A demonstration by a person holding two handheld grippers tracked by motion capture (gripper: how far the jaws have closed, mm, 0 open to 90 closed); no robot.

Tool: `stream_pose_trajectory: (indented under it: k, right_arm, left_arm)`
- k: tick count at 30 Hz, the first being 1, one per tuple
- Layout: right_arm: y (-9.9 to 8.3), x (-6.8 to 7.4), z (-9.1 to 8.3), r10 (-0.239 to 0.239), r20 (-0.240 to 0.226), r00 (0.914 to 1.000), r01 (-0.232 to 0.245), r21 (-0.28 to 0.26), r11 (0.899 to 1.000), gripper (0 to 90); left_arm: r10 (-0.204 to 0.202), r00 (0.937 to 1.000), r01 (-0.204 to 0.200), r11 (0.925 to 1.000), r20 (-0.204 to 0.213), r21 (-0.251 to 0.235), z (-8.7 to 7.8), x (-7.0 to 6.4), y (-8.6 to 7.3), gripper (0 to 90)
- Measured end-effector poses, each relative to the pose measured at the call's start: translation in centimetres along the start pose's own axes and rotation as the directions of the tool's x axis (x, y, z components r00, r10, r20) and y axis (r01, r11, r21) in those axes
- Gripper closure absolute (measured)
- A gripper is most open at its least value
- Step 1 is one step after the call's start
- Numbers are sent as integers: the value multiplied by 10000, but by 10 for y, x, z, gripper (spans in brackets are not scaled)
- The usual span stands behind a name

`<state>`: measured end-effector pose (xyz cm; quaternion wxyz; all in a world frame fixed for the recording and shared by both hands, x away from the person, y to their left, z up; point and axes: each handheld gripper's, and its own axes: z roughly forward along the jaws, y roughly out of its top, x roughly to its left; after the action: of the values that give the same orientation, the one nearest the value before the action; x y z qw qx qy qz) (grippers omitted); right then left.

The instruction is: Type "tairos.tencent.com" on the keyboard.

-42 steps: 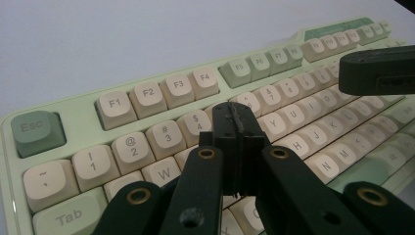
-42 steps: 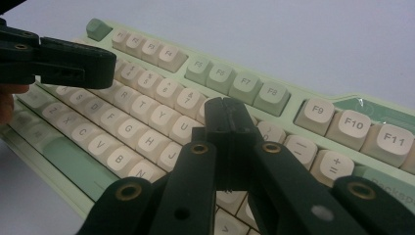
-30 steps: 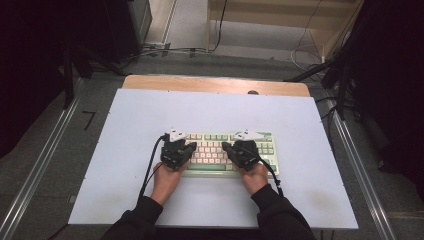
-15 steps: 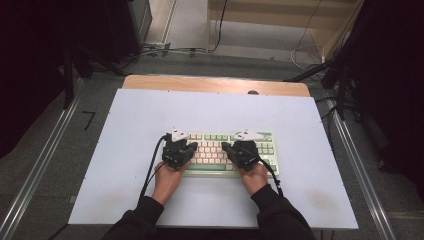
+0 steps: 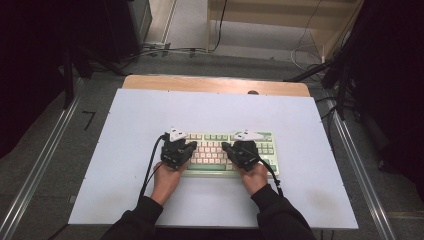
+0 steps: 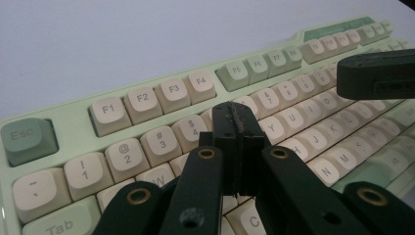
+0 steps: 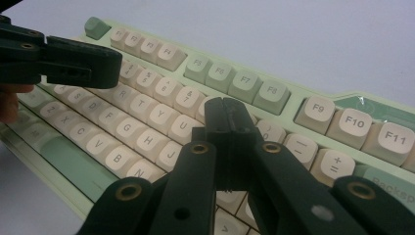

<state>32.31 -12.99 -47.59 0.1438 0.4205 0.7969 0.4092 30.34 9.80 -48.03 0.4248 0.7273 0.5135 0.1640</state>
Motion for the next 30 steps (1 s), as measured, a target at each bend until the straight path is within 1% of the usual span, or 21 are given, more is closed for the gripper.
stream_pose_trajectory:
  k: [2,5,9,13,20,30]
  right_arm:
    - [0,0,0,16,-9,10000,-16,-7,10000,880]
    - [0,0,-1,-8,10,10000,8,-48,10000,880]
    - [0,-1,0,-12,24,10000,12,-16,10000,880]
    - [0,0,0,-31,35,10000,31,-23,10000,880]
    - [0,-1,-1,22,56,10000,-22,-26,10000,880]
    - [-1,-2,0,17,118,9999,-18,20,10000,880]
  left_arm:
    - [30,10000,-30,10000,15,-54,-3,0,0,900]
    - [-68,9999,69,9999,101,-144,-8,1,0,900]
    - [-87,9998,91,9997,168,-224,-12,2,0,900]
    - [-142,9998,145,9997,169,-178,-15,5,-3,900]
    - [-238,9996,240,9994,129,-231,-19,8,-5,900]
    - [-328,9995,329,9992,49,-232,-22,12,-7,900]
